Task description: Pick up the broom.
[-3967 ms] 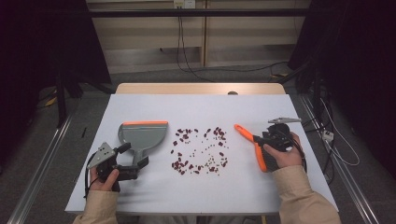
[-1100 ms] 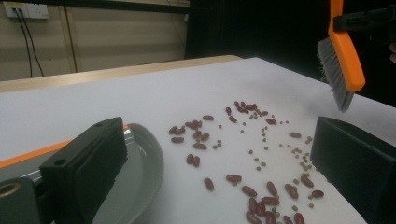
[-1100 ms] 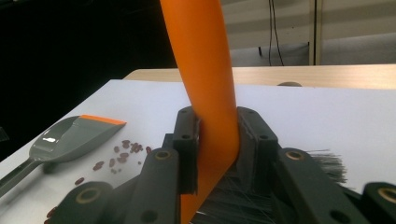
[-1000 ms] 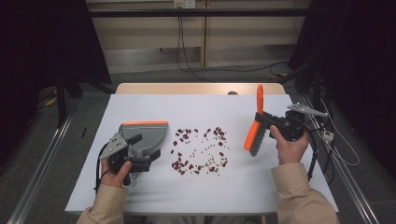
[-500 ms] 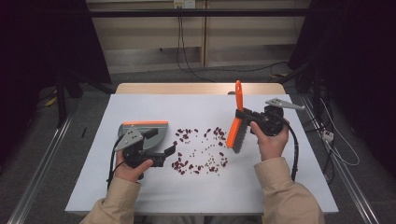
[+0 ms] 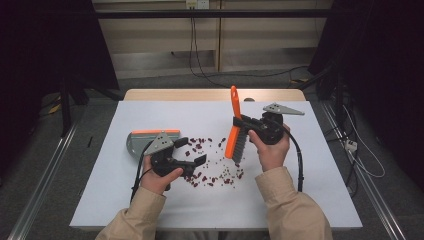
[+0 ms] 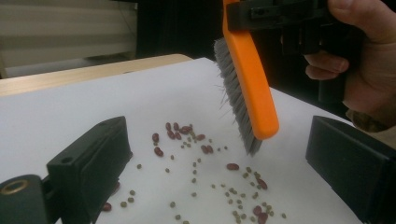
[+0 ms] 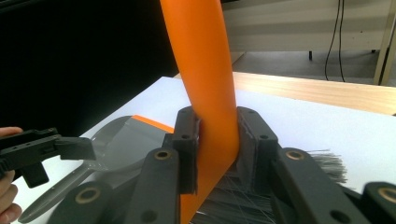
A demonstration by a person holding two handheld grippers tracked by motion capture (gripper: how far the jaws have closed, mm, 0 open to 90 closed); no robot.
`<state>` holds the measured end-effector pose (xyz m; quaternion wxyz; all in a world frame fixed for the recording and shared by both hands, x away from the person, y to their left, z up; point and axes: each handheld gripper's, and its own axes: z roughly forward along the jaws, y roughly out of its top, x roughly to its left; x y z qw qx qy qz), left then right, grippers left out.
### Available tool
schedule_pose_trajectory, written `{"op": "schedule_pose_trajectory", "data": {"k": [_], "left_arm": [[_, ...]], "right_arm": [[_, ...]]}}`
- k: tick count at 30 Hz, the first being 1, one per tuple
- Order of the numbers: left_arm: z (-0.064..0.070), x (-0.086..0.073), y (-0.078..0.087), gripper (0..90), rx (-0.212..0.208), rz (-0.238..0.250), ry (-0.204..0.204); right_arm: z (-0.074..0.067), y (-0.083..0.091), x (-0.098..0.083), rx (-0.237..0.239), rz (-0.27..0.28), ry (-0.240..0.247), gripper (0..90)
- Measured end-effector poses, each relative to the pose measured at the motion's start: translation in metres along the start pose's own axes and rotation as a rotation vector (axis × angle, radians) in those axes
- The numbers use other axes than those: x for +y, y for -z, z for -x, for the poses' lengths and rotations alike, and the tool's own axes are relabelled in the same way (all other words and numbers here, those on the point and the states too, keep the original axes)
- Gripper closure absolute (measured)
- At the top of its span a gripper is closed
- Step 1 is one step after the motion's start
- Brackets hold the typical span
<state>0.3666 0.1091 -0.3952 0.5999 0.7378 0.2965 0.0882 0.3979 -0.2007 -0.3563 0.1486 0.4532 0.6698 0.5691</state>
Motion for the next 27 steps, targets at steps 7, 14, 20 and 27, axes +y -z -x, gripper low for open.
{"op": "schedule_pose_trajectory", "data": {"k": [7, 14, 20, 27], "left_arm": [[0.003, -0.002, -0.013, 14.4, -0.033, -0.027, 0.028], [0.005, -0.006, -0.028, 29.5, -0.055, -0.075, 0.04], [0.003, -0.009, -0.033, 42.7, -0.033, -0.106, 0.069], [0.001, -0.011, -0.035, 56.5, -0.014, -0.129, 0.074]], "right_arm": [[-0.012, -0.014, -0.001, 0.016, -0.015, 0.023, 71.2], [-0.025, -0.026, -0.001, 0.033, -0.019, 0.046, 71.2], [-0.035, -0.035, -0.003, 0.034, -0.026, 0.07, 71.1], [-0.046, -0.042, -0.003, 0.025, -0.022, 0.106, 71.0]]}}
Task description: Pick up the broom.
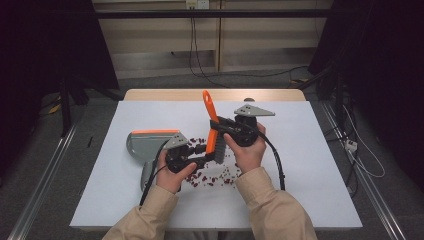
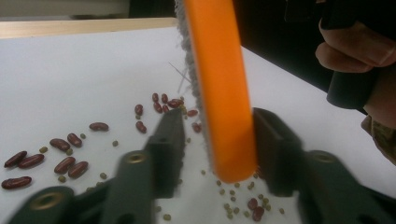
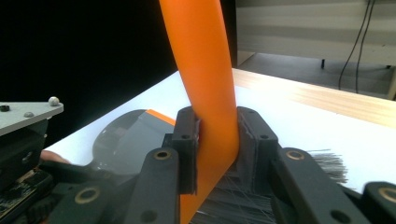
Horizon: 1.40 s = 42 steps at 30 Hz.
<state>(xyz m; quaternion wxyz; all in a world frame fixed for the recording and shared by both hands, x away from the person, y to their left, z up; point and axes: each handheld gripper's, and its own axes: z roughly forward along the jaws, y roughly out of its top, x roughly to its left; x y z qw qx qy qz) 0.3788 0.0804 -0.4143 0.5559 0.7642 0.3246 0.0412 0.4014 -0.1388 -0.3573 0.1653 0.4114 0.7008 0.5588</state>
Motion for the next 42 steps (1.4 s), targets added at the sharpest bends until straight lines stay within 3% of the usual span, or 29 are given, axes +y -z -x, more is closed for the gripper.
{"op": "schedule_pose_trajectory", "data": {"k": [3, 9, 12, 14, 16, 19, 21, 24, 34, 37, 42], "left_arm": [[0.0, 0.0, 0.0, 67.6, 0.004, -0.003, 0.001], [-0.002, -0.001, 0.005, 70.7, 0.07, -0.008, -0.006], [-0.002, 0.0, 0.006, 70.9, 0.081, 0.0, -0.009], [-0.003, 0.0, 0.008, 70.9, 0.111, 0.007, -0.007], [-0.005, -0.001, 0.009, 70.9, 0.121, 0.01, -0.003], [-0.009, -0.001, 0.012, 70.9, 0.146, 0.022, 0.006], [-0.011, -0.001, 0.014, 70.9, 0.165, 0.034, 0.008], [-0.011, 0.0, 0.015, 70.9, 0.18, 0.046, 0.008], [-0.009, 0.0, 0.014, 70.8, 0.202, 0.061, 0.005], [-0.01, -0.001, 0.014, 70.8, 0.207, 0.068, 0.007], [-0.006, -0.002, 0.013, 70.9, 0.222, 0.077, -0.009]], "right_arm": [[-0.002, -0.001, 0.0, 0.021, 0.009, -0.014, 70.8], [-0.007, -0.003, 0.001, 0.02, 0.004, 0.004, 70.5], [-0.007, -0.003, 0.002, 0.02, 0.011, -0.003, 70.3], [-0.01, -0.003, 0.003, 0.002, 0.021, 0.016, 63.1], [-0.011, -0.003, 0.004, -0.013, 0.033, 0.01, 49.0], [-0.011, -0.002, 0.004, -0.024, 0.035, -0.014, 36.8], [-0.011, -0.003, 0.002, -0.031, 0.031, -0.039, 32.5], [-0.014, -0.005, -0.001, -0.044, 0.033, -0.031, 28.5], [-0.028, -0.022, -0.01, -0.097, 0.033, -0.001, 23.4], [-0.031, -0.024, -0.011, -0.112, 0.034, -0.007, 22.9], [-0.037, -0.034, -0.016, -0.146, 0.029, -0.061, 23.8]]}}
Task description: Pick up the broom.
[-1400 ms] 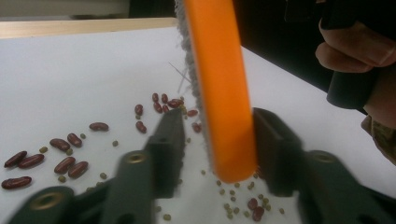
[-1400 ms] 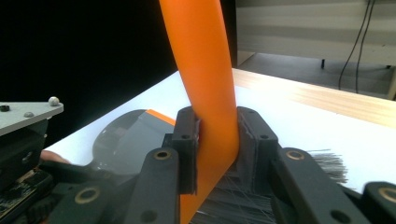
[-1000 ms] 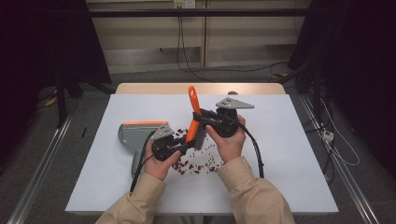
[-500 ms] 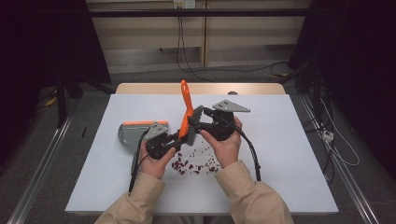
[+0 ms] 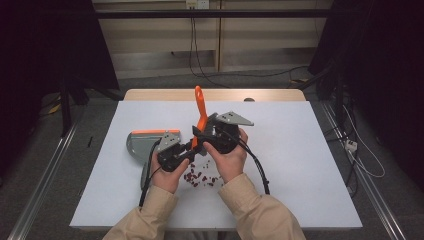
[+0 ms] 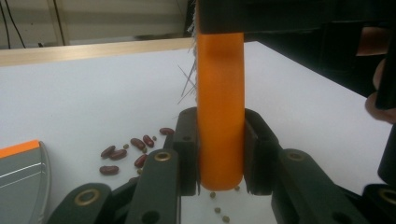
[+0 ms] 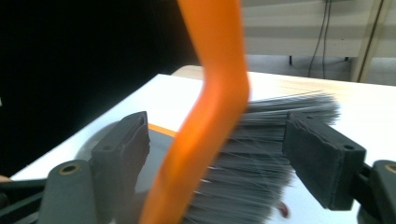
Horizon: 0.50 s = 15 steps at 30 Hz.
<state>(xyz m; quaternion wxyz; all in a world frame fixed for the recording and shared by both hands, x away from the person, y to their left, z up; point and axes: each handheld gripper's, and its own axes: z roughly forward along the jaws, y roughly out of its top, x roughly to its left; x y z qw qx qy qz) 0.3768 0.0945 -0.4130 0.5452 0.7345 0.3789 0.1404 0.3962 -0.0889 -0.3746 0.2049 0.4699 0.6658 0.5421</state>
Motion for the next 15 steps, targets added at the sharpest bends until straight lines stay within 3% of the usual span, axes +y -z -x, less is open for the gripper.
{"op": "schedule_pose_trajectory", "data": {"k": [5, 9, 12, 15], "left_arm": [[0.002, 0.0, 0.001, 70.5, 0.012, 0.027, -0.005], [0.008, 0.0, 0.003, 69.2, 0.023, 0.058, -0.038], [0.013, 0.002, 0.005, 68.3, 0.033, 0.062, -0.069], [0.015, 0.001, 0.004, 66.4, 0.032, 0.061, -0.066]], "right_arm": [[-0.004, -0.003, 0.0, -0.006, 0.019, -0.037, 27.4], [-0.003, -0.005, 0.0, -0.01, 0.019, -0.08, 30.4], [-0.002, -0.005, -0.001, -0.043, -0.009, -0.094, 40.7], [-0.001, -0.005, -0.001, -0.032, -0.014, -0.116, 44.9]]}}
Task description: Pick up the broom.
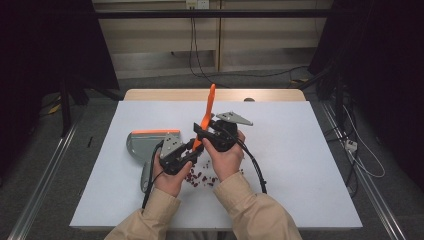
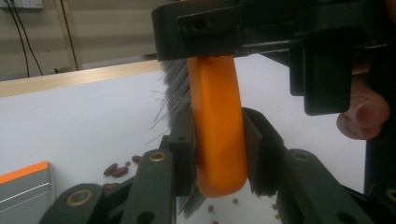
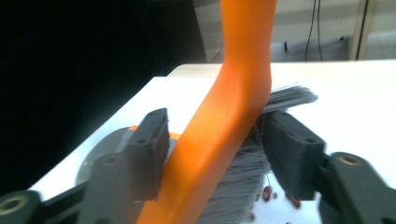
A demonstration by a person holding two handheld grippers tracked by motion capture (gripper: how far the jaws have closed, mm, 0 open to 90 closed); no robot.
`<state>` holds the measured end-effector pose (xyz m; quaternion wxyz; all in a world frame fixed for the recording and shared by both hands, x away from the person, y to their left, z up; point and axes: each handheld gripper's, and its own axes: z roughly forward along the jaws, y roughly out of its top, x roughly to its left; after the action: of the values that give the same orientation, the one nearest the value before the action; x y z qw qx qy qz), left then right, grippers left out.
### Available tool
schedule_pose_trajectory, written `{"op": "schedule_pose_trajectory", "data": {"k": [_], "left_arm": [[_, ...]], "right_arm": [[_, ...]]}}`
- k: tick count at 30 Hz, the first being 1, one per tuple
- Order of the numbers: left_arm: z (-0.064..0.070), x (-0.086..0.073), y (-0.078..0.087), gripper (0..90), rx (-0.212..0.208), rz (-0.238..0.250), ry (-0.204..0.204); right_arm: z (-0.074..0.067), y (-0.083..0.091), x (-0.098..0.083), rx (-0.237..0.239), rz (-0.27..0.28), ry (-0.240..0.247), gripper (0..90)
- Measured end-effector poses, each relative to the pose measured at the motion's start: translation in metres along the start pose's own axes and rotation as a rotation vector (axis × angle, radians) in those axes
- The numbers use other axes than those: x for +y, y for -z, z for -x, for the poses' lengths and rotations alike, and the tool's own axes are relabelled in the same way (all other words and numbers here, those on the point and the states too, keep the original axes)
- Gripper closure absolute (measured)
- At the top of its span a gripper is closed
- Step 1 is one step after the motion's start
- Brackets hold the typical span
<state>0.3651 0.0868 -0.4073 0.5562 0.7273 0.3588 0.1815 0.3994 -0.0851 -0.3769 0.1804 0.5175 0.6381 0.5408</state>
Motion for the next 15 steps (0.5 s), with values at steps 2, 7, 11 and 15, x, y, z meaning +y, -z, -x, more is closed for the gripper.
{"op": "schedule_pose_trajectory", "data": {"k": [2, 7, 11, 15], "left_arm": [[0.0017, -0.0005, -0.0014, 65.8, 0.005, -0.004, 0.002], [0.0025, -0.0029, -0.0048, 60.5, 0.009, 0.013, -0.016], [0.0, -0.0012, -0.0036, 69.3, -0.011, 0.042, -0.034], [-0.0023, 0.0003, -0.0021, 65.0, -0.016, 0.038, -0.019]], "right_arm": [[0.0005, 0.0013, 0.0007, 0.012, -0.006, -0.039, 51.0], [0.0022, 0.0025, 0.004, 0.078, -0.034, -0.137, 69.4], [0.0039, 0.0014, 0.0046, 0.058, -0.066, -0.059, 69.7], [0.0079, 0.0018, 0.0041, 0.053, -0.073, -0.038, 69.8]]}}
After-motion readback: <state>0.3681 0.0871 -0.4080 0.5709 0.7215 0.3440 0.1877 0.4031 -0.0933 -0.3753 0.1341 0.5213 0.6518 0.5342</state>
